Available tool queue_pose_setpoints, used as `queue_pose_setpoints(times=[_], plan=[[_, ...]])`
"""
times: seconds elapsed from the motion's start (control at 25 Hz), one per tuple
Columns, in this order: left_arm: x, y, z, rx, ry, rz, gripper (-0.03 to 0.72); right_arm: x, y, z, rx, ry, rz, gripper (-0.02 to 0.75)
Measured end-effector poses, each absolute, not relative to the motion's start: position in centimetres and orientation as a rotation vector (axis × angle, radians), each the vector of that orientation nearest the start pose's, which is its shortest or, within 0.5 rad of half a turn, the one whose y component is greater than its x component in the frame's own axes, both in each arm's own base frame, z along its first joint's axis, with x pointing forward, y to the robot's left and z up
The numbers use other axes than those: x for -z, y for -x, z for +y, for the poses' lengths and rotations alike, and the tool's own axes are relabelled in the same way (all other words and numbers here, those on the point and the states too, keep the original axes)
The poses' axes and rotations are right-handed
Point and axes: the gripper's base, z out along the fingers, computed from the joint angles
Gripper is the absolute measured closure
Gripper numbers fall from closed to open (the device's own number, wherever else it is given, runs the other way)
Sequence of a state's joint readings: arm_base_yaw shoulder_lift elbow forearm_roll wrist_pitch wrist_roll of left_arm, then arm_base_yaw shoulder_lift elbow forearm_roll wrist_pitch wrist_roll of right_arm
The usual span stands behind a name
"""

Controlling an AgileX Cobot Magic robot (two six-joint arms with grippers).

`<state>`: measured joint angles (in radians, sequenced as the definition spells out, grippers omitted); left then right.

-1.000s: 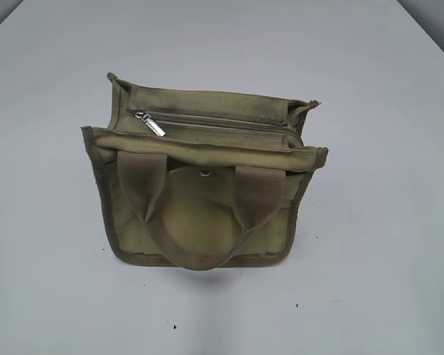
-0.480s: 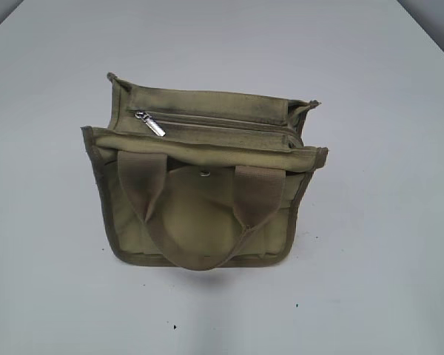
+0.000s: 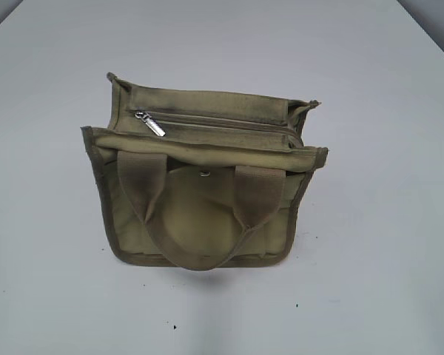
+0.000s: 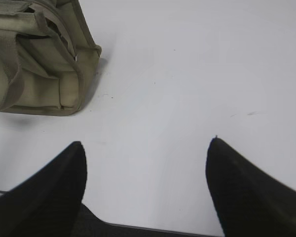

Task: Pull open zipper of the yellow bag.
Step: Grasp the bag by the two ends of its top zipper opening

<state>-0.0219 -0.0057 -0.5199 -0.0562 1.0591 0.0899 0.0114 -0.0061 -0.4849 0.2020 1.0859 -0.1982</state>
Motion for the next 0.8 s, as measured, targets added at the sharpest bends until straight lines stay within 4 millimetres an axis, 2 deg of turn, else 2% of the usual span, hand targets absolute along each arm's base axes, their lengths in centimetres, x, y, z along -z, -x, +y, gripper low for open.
queue_pose_setpoints(times=[0.28,0.44,0.56,0.68,0.8], plan=[[-28.3,0.8,-0.4,0.049,-0.153,2.011,0.377,-27.2,0.6,1.6,-0.128,0.227,2.051,0.156],[-29.0,-0.2,-0.9,0.118,-0.16,2.034,0.377,-27.5,0.1,1.7,-0.137,0.222,2.058,0.156],[-30.5,-2.4,-1.8,0.265,-0.128,1.996,0.377,-28.3,-1.2,1.7,-0.15,0.206,2.045,0.156],[-31.6,-5.6,-2.9,0.457,-0.044,1.977,0.377,-29.2,-2.8,1.7,-0.166,0.209,2.0,0.156],[-32.1,-9.3,-4.3,0.64,-0.036,2.04,0.377,-29.6,-4.8,1.9,-0.197,0.239,2.01,0.156]])
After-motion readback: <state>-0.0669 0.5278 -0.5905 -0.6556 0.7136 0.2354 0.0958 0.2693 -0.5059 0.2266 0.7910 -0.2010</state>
